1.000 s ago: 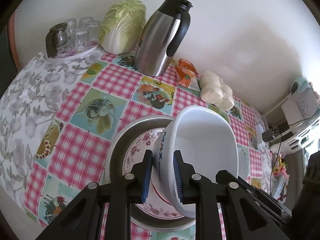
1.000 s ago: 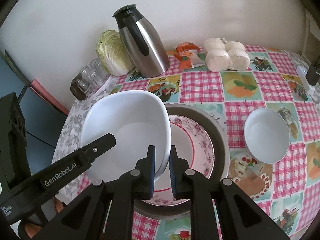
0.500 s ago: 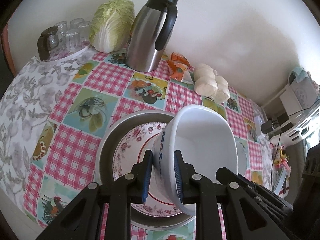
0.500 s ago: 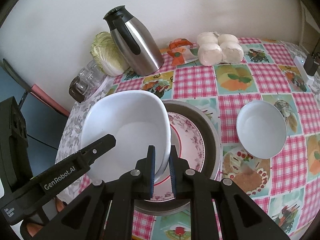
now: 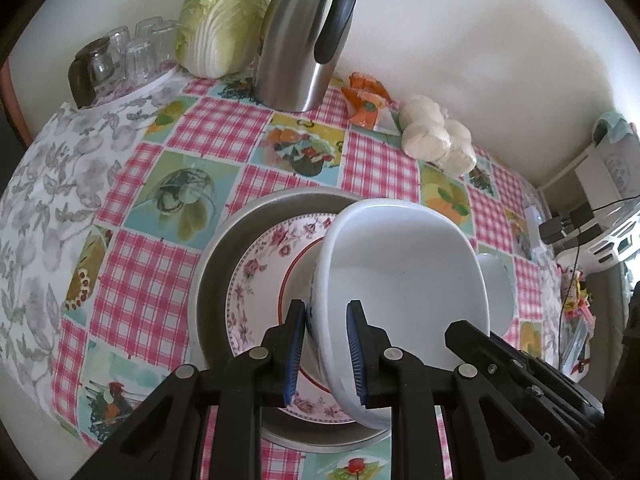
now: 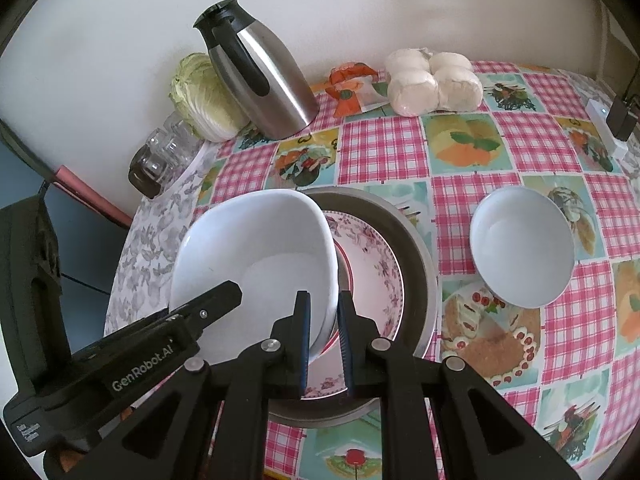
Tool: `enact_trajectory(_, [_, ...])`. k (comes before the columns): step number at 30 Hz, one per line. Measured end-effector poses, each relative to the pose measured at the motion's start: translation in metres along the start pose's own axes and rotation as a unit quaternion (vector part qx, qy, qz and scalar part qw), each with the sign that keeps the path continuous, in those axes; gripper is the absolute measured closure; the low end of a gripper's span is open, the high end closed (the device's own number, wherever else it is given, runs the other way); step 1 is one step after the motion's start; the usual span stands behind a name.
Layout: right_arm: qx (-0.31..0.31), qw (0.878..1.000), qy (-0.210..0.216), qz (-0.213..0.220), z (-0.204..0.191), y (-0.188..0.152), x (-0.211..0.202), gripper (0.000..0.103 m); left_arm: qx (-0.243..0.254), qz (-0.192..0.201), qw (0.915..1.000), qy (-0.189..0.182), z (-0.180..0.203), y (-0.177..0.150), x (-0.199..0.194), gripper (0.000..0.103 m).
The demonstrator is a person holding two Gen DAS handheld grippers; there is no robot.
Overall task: Organize plates and bowls
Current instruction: 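Lower the white square bowl into the red-rimmed bowl with both tools, then open both tools to release the white square bowl rim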
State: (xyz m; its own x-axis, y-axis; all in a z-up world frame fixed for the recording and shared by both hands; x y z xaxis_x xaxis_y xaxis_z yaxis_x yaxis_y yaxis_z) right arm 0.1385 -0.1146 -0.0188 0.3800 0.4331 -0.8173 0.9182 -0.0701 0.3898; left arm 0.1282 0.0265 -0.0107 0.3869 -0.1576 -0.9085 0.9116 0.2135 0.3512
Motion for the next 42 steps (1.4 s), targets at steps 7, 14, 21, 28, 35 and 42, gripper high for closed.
enact_trajectory(7, [0.0,1.0,-0.003,-0.005,0.0,-0.001,0.004,0.088,0.008,-0.005,0.9999,0.014,-0.001,-0.001,0.005,0.08])
enact_trajectory(14, [0.002,1.0,-0.002,-0.005,0.002,-0.001,0.005,0.088,0.009,-0.001,0.9998,0.02,-0.004,-0.001,0.005,0.077])
enact_trajectory(21, [0.003,1.0,0.0,-0.005,0.003,-0.001,0.005,0.088,0.006,0.007,0.9999,0.012,-0.005,0.001,-0.002,0.077])
enact_trajectory(28, [0.0,1.0,-0.004,-0.005,0.002,-0.001,0.006,0.088,0.007,0.008,0.9999,0.01,-0.005,0.001,-0.004,0.077])
enact_trajectory(35, [-0.001,1.0,-0.009,0.001,0.003,0.0,0.001,0.088,0.006,0.015,0.9997,0.018,-0.005,0.002,-0.007,0.077])
enact_trajectory(42, [-0.009,0.999,-0.031,0.009,0.005,0.003,-0.004,0.082,-0.008,0.024,0.9994,0.024,-0.018,0.006,-0.015,0.057])
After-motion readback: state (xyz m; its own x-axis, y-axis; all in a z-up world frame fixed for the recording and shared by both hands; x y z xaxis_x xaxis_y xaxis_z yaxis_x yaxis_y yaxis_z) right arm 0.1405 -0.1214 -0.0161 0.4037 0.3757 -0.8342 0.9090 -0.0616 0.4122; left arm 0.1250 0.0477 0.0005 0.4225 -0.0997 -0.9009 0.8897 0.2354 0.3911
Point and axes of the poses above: each gripper's, at about its wrist camera, not at the fingertips, and x roughly the way its jaws point, z to its right, y to its top, the point moved 6 cm from there along x, roughly the way its jaws point, and after that the axes turned 4 degrees about y, right-handed, at the moved point
